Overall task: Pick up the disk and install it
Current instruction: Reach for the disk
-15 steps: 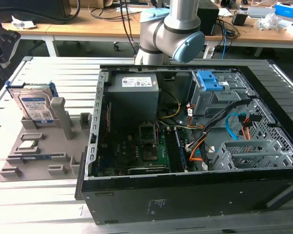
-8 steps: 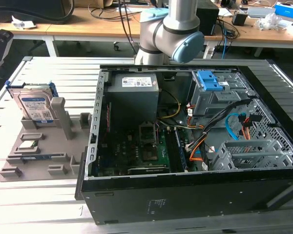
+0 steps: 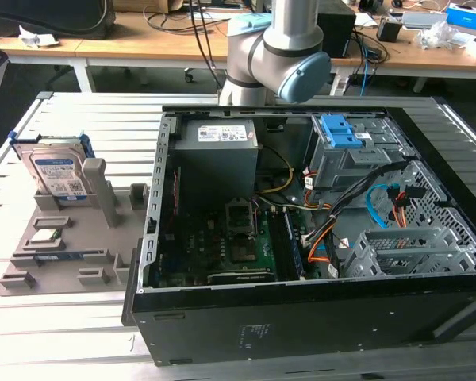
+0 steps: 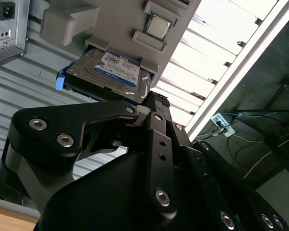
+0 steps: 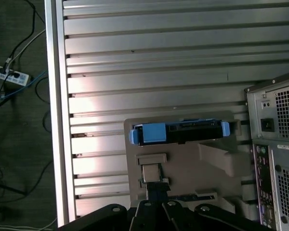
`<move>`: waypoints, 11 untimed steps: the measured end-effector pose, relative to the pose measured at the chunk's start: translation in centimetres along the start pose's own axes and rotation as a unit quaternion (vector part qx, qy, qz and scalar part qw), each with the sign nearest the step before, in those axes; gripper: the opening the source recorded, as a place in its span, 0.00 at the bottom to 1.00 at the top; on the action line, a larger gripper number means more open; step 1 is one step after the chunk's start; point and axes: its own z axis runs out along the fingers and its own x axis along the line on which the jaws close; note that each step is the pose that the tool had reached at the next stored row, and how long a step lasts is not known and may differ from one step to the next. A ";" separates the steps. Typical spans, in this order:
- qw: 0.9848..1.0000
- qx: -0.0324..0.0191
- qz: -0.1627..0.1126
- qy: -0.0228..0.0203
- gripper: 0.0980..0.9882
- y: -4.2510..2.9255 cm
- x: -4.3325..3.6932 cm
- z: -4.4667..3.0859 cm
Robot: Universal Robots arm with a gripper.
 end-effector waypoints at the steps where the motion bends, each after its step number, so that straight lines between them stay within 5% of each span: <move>1: 1.000 0.000 0.000 0.000 0.01 -0.01 0.11 0.00; 11: 1.000 0.000 0.000 0.000 0.01 -0.02 0.27 -0.01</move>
